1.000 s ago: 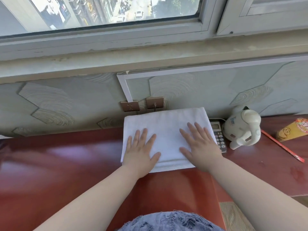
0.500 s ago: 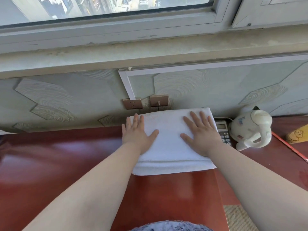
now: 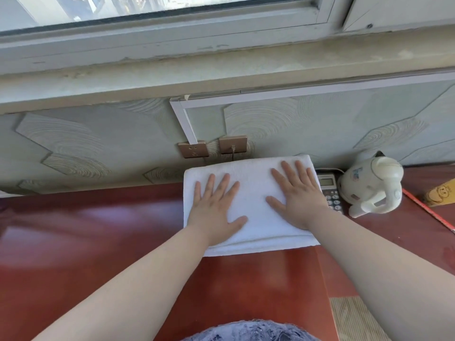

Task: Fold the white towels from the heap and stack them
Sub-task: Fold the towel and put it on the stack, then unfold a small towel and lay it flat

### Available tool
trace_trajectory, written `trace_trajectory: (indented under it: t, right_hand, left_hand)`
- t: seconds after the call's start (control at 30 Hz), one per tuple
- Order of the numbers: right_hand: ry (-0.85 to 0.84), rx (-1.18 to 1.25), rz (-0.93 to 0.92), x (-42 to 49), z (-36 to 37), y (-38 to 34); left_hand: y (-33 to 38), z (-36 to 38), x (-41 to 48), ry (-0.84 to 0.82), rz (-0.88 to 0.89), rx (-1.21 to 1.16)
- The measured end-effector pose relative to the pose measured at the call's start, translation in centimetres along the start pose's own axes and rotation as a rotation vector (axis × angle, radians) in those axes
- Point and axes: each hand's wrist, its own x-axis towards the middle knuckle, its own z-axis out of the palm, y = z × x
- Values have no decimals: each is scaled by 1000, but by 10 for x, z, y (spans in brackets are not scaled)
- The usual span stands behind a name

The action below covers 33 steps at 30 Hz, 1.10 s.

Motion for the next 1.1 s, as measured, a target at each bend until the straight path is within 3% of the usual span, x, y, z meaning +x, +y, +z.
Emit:
trace_trajectory:
  t: [0.27, 0.47, 0.77, 0.9, 1.1]
  right_hand:
    - [-40, -43, -35, -30, -3, 17]
    - [-15, -48, 15, -61, 8, 2]
    - [-27, 50, 108, -89, 10, 4]
    - [62, 66, 163, -80, -3, -27]
    - [61, 167, 1, -43, -41, -131]
  left_hand:
    - [-18, -2, -4, -42, -166, 46]
    - [-4, 11, -37, -40, 0, -8]
    - [-53, 2, -78, -117, -228, -53]
    - [-83, -8, -116, -17, -332, -89]
    - [-145, -34, -158, 131, -432, -188]
